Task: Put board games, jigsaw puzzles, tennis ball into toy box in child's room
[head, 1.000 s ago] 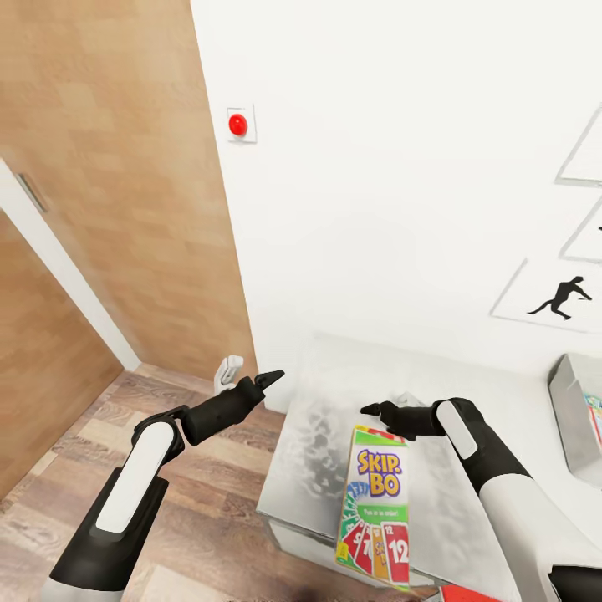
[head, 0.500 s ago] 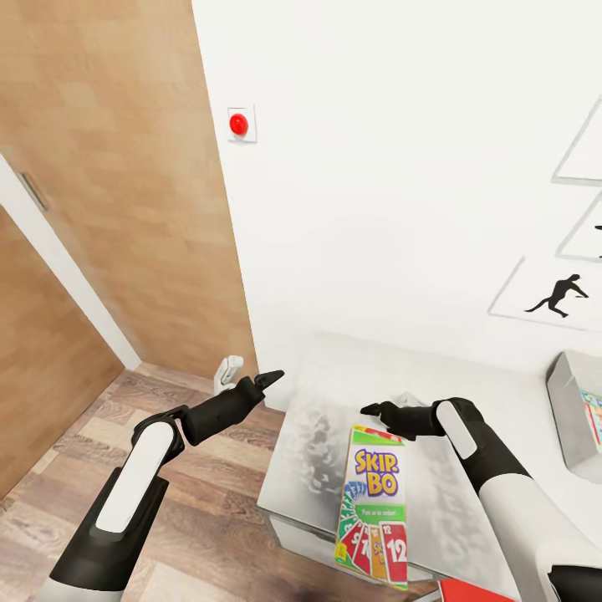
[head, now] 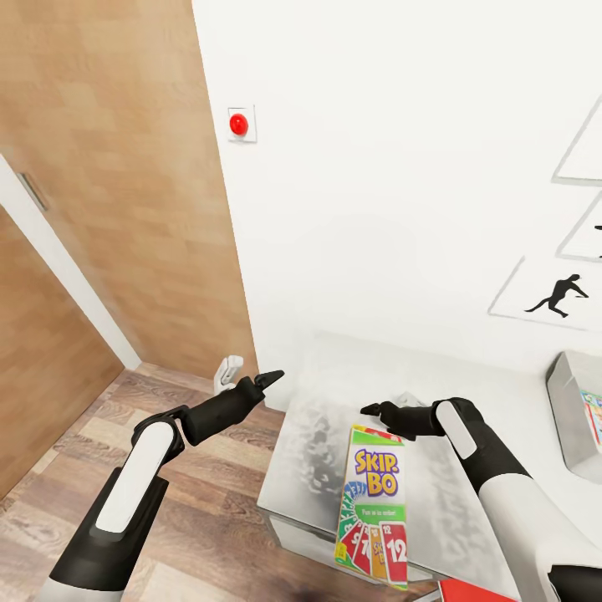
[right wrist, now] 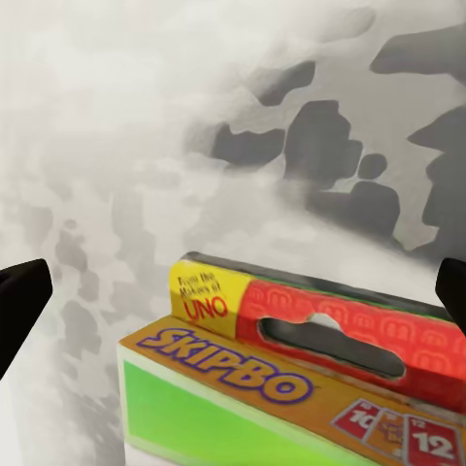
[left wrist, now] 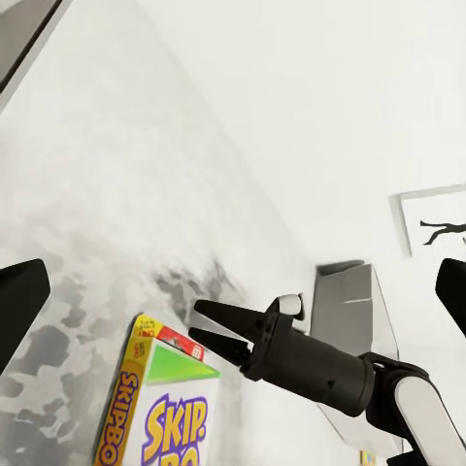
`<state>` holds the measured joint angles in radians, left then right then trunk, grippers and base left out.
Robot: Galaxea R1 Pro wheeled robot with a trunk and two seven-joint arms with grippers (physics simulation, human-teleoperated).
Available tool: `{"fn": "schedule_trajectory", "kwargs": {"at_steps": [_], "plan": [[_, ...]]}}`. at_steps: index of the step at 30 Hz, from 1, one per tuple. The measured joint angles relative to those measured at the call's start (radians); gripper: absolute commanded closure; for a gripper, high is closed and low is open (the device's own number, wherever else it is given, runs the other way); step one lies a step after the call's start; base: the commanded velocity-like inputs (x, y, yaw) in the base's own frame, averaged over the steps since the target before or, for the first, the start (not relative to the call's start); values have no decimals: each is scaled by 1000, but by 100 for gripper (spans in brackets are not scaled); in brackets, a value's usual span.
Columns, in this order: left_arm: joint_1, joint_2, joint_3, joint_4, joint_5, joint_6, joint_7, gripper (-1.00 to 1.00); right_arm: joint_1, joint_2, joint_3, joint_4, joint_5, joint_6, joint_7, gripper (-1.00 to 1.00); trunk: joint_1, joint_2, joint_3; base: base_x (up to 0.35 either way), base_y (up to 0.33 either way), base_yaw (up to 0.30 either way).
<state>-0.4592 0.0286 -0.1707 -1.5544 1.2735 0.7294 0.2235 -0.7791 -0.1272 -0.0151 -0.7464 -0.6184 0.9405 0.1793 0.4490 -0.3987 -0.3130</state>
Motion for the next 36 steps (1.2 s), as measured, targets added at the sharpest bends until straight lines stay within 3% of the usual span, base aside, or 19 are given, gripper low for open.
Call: {"fn": "schedule_trajectory", "kwargs": {"at_steps": [10,16,18,19,20,24,25,28,29,30,36], "plan": [[0,0,0,0,-1,0,0,-100,0,-1,0,2,0,-3,2,-100,0,0,0,0,0,0],[0,0,-1,1,-1,0,0,-100,4,-10,-3,18,-34,-29,13,-100,-2,0,0,0,0,0],[0,0,-1,2,-2,0,0,-100,7,-14,-4,10,-17,-42,14,-100,-1,0,0,0,0,0],[0,0,-1,3,-2,0,0,-100,11,-20,-7,-24,20,-56,11,-100,1,1,0,0,0,0],[0,0,-1,3,-2,0,0,-100,11,-20,-7,-25,21,-56,11,-100,0,1,0,0,0,0],[0,0,-1,11,-1,0,0,-100,67,-76,-14,-213,18,-80,22,-100,0,0,0,0,0,0],[0,0,-2,11,-1,-1,0,-100,68,-77,-14,-215,17,-80,22,-100,0,1,0,0,0,0],[2,-5,-3,22,0,-6,-1,-100,141,-129,-25,-378,13,-87,27,-100,0,0,0,0,0,0],[2,-6,-3,22,0,-6,-1,-100,141,-129,-26,-380,13,-87,27,-100,0,1,0,0,0,0],[11,-11,-9,27,1,-10,0,-100,184,-153,-45,-481,8,-90,29,-100,0,0,0,0,0,0],[44,-16,-26,30,1,-16,-1,-100,262,-179,-108,-645,1,-92,32,-100,0,0,0,0,0,0]]}}
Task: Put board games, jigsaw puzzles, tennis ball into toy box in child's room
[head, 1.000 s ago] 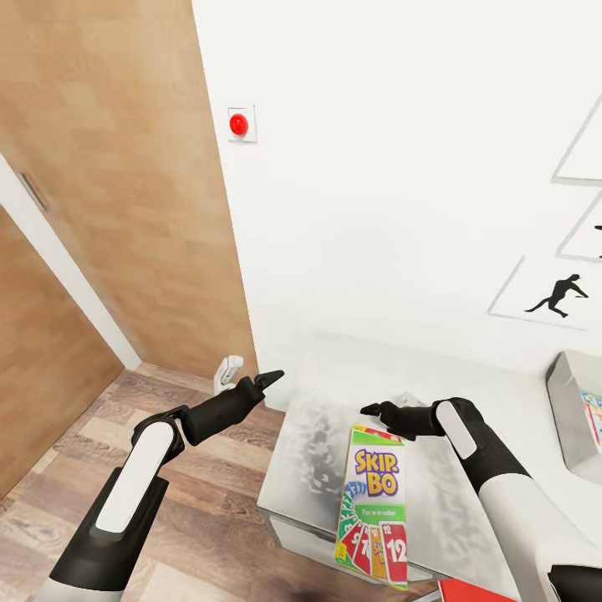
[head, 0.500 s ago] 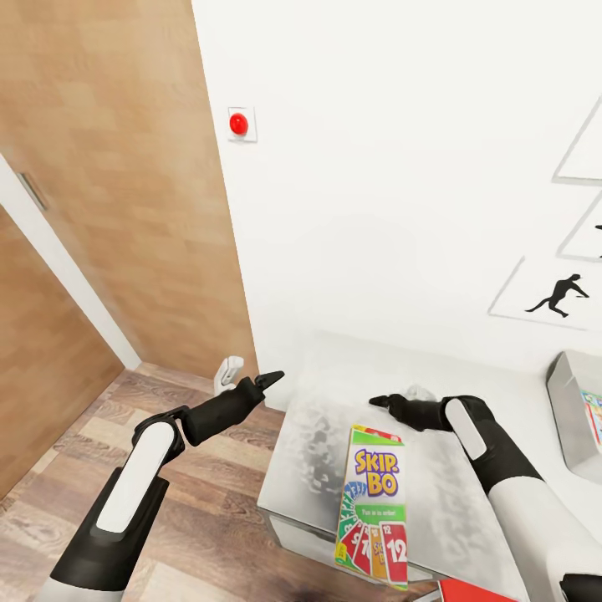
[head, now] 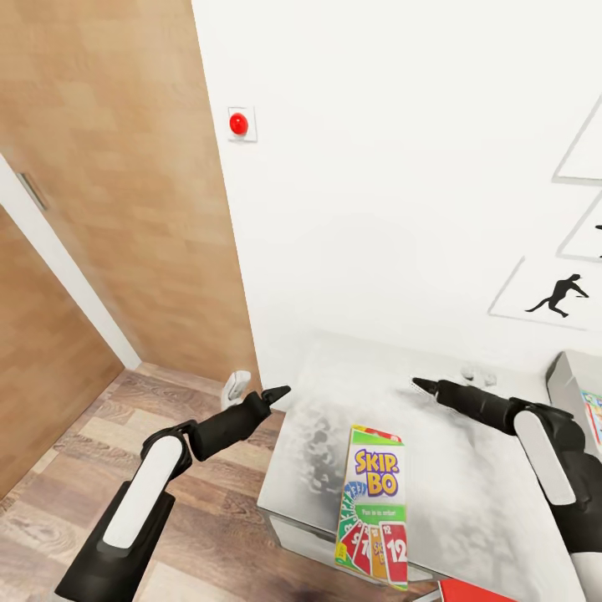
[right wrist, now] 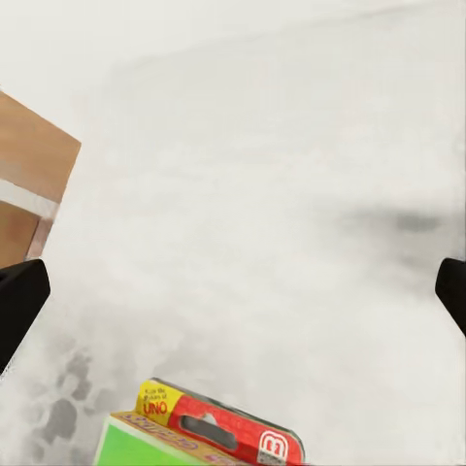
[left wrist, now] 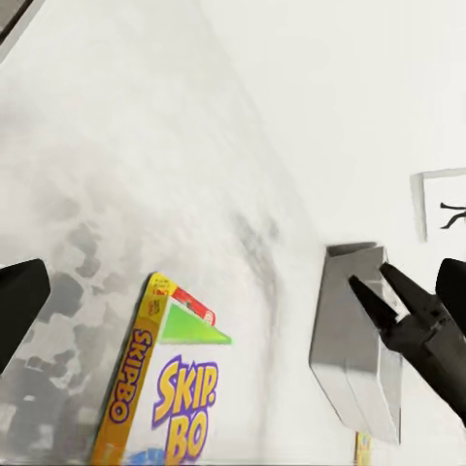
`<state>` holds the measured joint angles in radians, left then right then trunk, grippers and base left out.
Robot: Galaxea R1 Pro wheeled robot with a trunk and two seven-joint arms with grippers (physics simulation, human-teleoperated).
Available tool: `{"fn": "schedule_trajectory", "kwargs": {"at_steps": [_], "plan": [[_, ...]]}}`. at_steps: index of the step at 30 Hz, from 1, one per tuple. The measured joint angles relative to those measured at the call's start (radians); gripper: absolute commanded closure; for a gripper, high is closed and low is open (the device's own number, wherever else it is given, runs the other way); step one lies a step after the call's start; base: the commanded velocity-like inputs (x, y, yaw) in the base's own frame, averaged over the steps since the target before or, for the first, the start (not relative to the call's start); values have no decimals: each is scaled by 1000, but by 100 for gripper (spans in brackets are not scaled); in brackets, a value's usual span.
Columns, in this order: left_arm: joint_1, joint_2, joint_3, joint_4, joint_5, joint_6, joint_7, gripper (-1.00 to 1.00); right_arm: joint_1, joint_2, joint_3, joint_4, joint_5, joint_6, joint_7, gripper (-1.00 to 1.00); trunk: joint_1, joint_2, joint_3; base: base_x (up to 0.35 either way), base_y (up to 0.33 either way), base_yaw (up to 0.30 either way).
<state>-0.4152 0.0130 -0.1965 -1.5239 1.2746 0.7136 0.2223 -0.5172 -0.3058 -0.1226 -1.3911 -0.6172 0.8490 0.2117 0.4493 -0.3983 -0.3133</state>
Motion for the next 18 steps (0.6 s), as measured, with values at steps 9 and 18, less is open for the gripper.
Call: {"fn": "schedule_trajectory", "kwargs": {"at_steps": [9,18], "plan": [[40,-1,-10,0,-1,-3,-3,-100,56,-13,-53,-138,-3,11,27,-100,0,0,0,0,0,0],[58,-1,-15,1,-1,-5,-4,-100,78,-18,-80,-200,-7,98,89,-100,0,0,0,0,0,0]]}}
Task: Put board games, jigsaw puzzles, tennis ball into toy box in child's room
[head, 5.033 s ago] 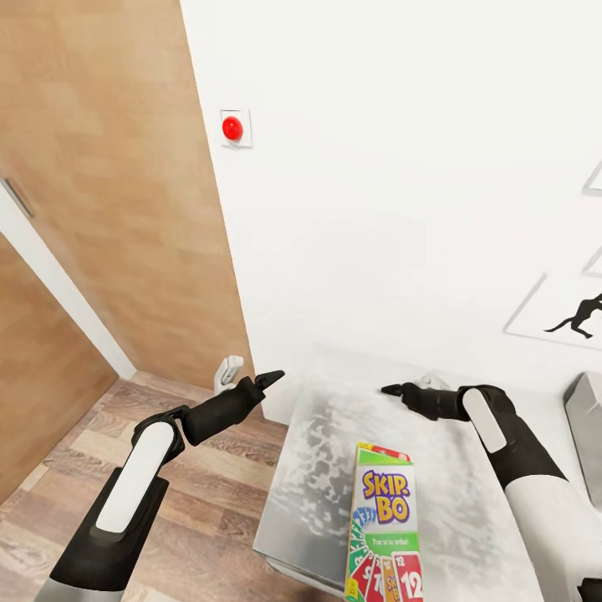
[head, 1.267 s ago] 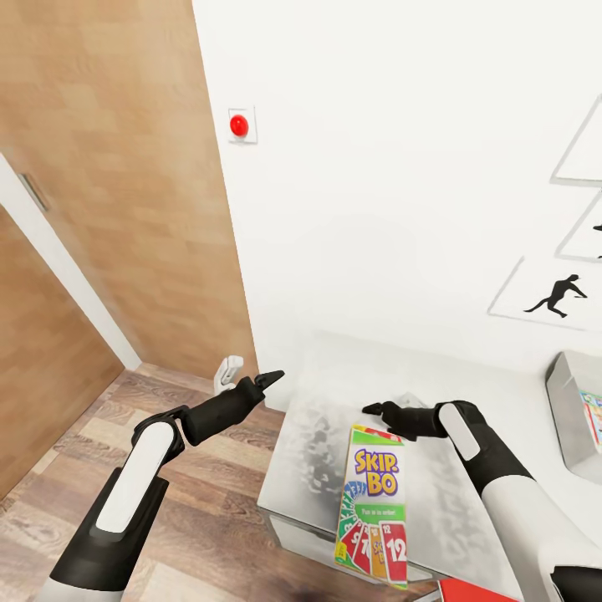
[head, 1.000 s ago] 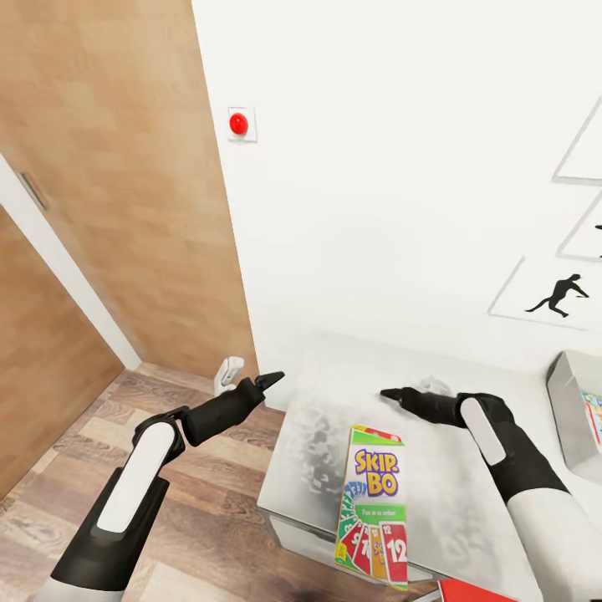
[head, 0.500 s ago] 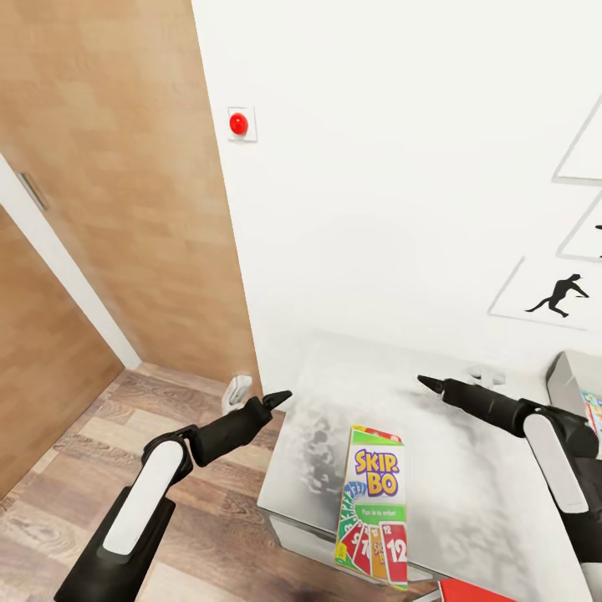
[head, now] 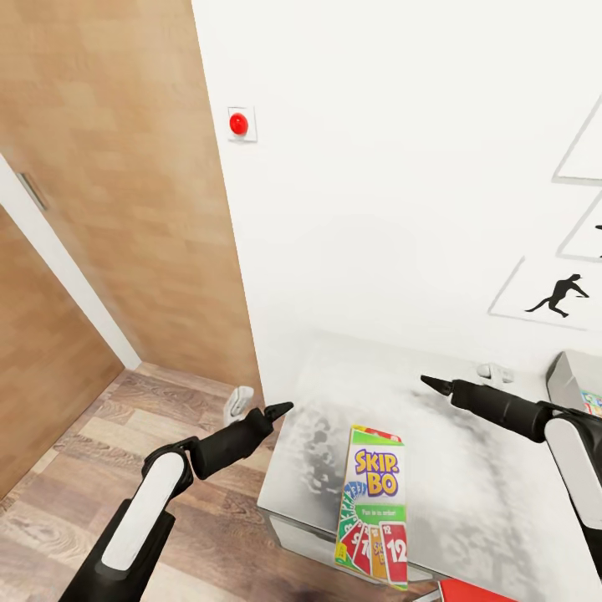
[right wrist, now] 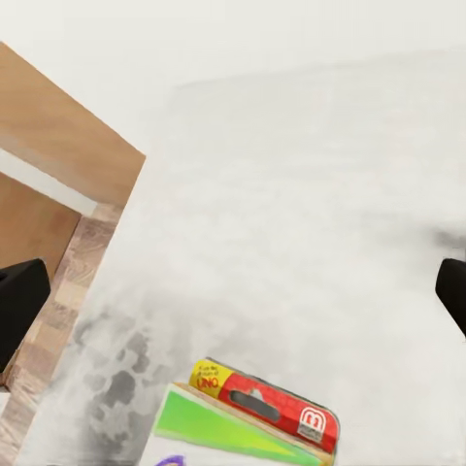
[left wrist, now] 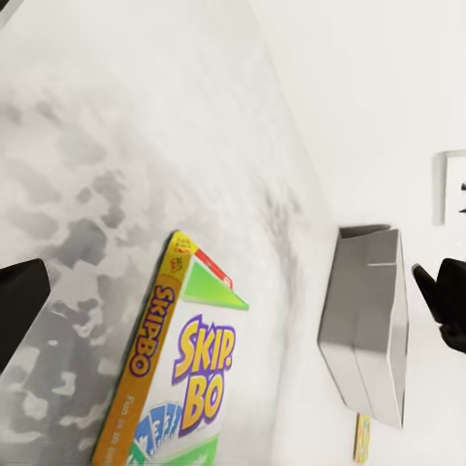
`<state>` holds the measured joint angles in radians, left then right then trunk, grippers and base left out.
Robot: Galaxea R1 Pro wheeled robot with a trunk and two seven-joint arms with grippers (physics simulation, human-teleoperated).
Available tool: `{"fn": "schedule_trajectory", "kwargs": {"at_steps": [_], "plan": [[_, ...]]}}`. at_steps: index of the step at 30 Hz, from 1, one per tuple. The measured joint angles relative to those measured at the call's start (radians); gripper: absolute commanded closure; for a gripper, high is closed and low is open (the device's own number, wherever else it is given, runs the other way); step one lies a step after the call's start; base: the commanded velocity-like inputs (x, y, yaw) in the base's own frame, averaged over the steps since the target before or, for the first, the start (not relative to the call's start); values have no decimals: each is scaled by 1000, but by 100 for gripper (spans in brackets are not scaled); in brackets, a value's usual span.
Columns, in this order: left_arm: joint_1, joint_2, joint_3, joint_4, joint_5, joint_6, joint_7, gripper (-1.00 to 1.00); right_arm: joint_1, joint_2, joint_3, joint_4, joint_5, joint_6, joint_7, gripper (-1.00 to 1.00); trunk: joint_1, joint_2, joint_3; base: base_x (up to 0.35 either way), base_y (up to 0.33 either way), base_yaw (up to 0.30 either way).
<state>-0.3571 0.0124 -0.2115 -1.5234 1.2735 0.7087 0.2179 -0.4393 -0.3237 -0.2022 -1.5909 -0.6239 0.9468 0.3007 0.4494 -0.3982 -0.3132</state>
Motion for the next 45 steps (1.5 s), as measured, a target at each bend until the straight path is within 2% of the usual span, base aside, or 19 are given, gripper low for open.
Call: {"fn": "schedule_trajectory", "kwargs": {"at_steps": [10,25,41,45], "plan": [[5,2,-1,3,0,0,0,-100,5,-1,-8,-17,-1,45,22,-100,0,0,0,0,43,0],[6,4,-2,4,-1,0,0,-100,6,-1,-11,-22,-1,61,29,-100,0,0,0,0,226,-11],[6,2,-3,4,-4,0,0,-100,7,-1,-11,-22,-1,63,29,-100,0,0,0,0,279,-197],[6,0,-3,5,-17,-1,0,-100,7,0,-11,-22,-1,64,29,-100,0,0,0,0,200,-266]]}}
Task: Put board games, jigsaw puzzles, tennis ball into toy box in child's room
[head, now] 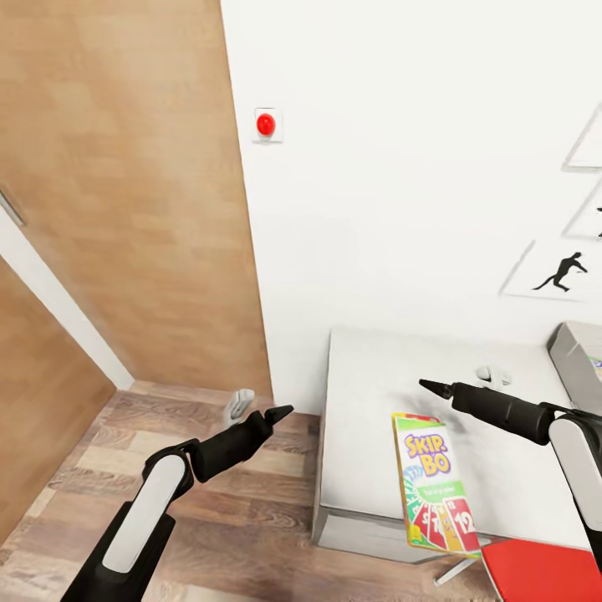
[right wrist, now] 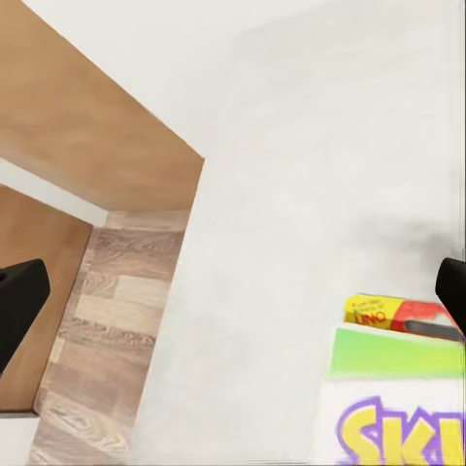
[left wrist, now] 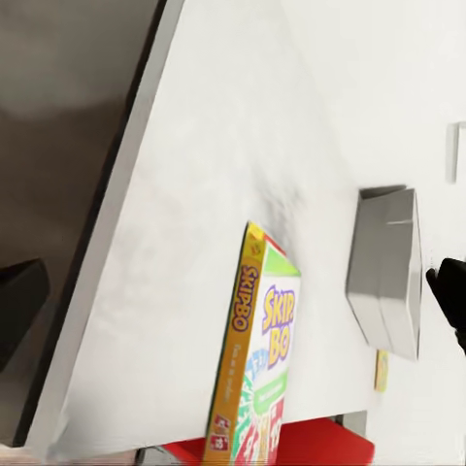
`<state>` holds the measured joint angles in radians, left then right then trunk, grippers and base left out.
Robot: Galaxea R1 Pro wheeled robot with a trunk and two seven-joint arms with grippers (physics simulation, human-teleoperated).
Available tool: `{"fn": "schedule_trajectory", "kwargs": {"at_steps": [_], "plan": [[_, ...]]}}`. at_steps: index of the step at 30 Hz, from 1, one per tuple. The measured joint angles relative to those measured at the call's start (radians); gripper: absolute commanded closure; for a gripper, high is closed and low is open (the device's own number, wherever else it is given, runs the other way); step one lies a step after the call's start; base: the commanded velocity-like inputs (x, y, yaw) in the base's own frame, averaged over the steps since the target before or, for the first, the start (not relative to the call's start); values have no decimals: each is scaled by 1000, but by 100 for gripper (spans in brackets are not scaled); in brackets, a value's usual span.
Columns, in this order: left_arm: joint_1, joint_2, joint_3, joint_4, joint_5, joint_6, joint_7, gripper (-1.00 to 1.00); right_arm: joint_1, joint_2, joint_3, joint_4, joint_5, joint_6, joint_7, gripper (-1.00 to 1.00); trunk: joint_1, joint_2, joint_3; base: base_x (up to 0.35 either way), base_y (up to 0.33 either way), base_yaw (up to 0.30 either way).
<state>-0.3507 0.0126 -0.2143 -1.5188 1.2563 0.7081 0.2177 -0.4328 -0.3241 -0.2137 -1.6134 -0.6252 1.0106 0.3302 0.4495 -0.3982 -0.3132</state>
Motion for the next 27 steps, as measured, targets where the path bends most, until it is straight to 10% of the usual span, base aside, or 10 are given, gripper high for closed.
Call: {"fn": "schedule_trajectory", "kwargs": {"at_steps": [27], "plan": [[0,-4,1,5,-48,-1,0,-100,0,-1,0,0,1,0,0,-100,0,0,0,0,39,-278]]}}
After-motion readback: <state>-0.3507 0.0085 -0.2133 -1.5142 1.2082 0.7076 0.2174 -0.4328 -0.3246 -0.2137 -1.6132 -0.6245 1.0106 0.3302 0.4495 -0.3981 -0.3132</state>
